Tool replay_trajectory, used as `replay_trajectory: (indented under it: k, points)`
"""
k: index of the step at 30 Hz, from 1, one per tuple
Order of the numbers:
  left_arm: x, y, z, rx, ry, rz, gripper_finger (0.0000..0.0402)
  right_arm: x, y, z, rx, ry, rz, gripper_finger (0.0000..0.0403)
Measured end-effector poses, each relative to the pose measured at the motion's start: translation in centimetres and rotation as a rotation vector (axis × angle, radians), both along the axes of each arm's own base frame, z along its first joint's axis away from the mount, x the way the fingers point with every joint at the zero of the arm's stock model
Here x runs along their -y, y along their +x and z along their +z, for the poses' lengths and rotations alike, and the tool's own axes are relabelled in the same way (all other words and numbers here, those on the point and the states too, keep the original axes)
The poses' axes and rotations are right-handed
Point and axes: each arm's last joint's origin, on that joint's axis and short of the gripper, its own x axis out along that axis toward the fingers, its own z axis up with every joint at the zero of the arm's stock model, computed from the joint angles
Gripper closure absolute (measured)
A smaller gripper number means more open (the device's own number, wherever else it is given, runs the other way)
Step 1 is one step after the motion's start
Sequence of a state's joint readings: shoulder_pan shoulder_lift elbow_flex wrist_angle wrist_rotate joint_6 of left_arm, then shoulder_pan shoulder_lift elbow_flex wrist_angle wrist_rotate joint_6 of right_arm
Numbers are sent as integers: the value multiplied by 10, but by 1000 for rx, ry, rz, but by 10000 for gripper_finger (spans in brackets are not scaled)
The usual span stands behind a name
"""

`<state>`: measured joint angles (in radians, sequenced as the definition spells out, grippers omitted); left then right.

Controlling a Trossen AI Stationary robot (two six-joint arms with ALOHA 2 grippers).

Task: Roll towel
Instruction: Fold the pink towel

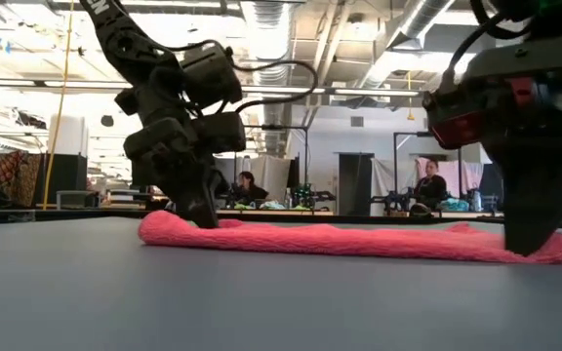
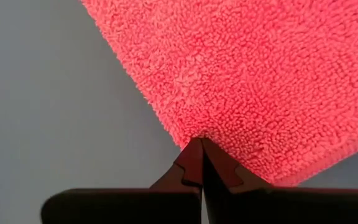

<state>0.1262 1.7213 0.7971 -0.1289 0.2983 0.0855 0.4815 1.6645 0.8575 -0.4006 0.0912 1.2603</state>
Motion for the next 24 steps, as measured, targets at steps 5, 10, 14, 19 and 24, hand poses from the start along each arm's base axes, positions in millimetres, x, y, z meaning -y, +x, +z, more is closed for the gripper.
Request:
replay_trajectory:
  k: [5,10,14,19,24]
  points:
    - [5,-6,3,-51,4,-11,402,37,-1,7,-109,-39,66,382]
    - [11,-17,13,-89,-119,-80,402,85,-2,13,-190,-96,41,382]
    - [22,-21,22,-61,-239,-203,401,119,4,20,-137,-128,-11,382]
    - [22,-23,36,2,-164,-202,401,128,15,46,-22,-145,15,382]
    - [9,-26,52,69,-35,-133,401,95,32,72,220,-130,93,382]
